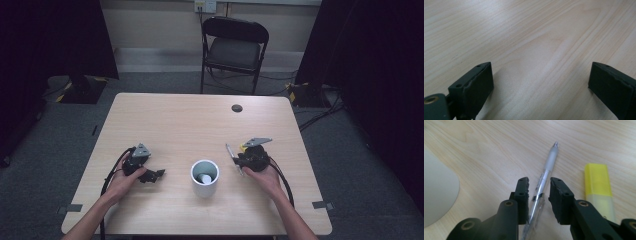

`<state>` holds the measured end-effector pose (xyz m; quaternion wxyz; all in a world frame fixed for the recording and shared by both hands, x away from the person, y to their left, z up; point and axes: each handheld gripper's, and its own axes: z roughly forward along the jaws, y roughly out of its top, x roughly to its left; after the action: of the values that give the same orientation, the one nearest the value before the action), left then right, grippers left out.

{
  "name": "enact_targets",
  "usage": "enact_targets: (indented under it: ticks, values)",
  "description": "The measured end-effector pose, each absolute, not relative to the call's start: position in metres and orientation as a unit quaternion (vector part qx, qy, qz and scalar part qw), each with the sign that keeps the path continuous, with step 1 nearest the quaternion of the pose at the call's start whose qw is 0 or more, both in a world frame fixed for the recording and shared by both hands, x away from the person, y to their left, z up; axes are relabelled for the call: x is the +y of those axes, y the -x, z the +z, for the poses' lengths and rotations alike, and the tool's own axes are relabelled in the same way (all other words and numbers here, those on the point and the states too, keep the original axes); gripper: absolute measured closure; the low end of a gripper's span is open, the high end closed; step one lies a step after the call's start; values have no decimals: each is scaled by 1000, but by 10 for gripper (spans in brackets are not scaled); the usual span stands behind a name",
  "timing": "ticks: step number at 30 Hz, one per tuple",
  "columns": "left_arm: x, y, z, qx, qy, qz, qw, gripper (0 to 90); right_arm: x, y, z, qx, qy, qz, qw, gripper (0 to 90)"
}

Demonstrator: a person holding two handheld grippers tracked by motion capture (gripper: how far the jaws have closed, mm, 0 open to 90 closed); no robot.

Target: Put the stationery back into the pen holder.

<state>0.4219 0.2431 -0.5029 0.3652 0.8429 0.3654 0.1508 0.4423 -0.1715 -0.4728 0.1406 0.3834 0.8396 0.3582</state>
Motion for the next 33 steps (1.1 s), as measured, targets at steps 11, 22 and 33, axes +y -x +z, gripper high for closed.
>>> enact_targets:
  ticks: [11, 22, 33]
  values:
    - [243, -422, -503, 364, -844, 152, 364, 54, -166, -450, -486, 840, -391, 349, 138, 760]
    - [243, -422, -503, 364, -844, 152, 364, 54, -168, -443, -483, 843, -395, 338, 138, 796]
    - [243, -422, -503, 364, -843, 152, 364, 54, -180, -421, -481, 853, -387, 325, 131, 796]
